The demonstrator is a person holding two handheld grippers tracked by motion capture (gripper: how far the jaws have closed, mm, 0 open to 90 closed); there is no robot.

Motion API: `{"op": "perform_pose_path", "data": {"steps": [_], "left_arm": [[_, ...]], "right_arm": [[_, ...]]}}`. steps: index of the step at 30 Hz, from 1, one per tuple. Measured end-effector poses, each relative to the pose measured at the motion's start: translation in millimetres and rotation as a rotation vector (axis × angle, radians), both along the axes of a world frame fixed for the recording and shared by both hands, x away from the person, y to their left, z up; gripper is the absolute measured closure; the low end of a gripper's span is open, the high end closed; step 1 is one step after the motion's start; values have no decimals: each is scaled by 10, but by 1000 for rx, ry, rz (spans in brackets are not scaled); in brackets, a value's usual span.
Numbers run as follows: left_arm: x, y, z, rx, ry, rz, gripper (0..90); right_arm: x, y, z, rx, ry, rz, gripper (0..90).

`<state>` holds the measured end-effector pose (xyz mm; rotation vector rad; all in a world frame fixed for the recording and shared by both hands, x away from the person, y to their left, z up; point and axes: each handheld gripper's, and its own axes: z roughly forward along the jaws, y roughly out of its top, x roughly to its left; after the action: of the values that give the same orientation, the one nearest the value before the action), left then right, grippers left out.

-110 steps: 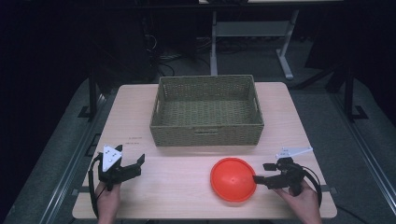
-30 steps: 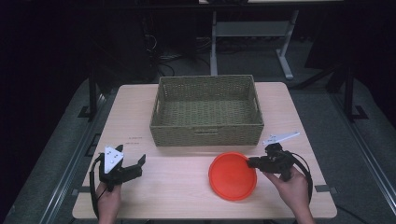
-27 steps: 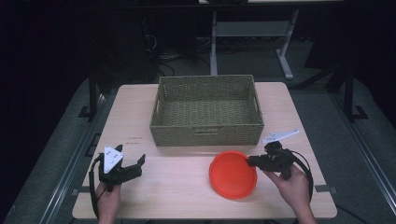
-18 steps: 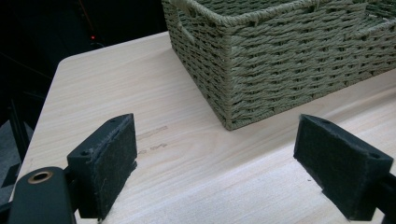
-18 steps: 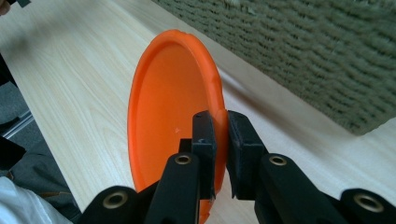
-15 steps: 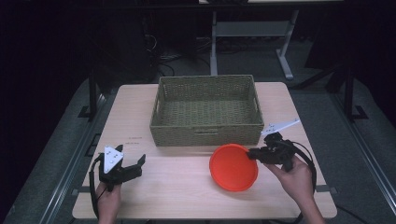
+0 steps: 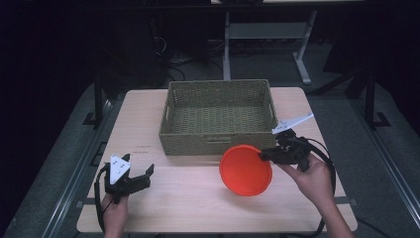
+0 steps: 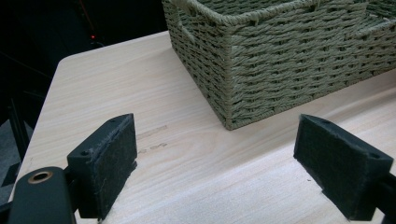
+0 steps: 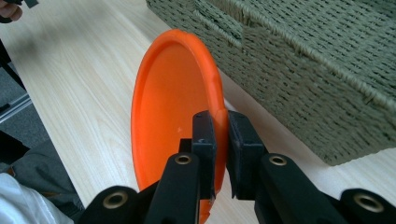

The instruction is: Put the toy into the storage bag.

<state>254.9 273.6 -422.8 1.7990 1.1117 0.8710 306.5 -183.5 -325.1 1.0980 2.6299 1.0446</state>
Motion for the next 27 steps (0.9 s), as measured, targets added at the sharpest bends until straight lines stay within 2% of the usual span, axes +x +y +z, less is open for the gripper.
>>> {"op": "perform_pose_path", "data": {"steps": [3,7,17,27], "left_arm": [[0,7,0,6,7,1,128],[-1,12,1,-9,-3,6,128],[0,9,1,-6,0,6,127],[0,15,1,-14,-2,9,128]], "right_arm": [[23,3,60,-10,-1,4,821],[69,-3,156,-18,-4,4,821],[178,-1,390,-14,-8,1,821],[249,14,552,-9,-13,9,821]]}}
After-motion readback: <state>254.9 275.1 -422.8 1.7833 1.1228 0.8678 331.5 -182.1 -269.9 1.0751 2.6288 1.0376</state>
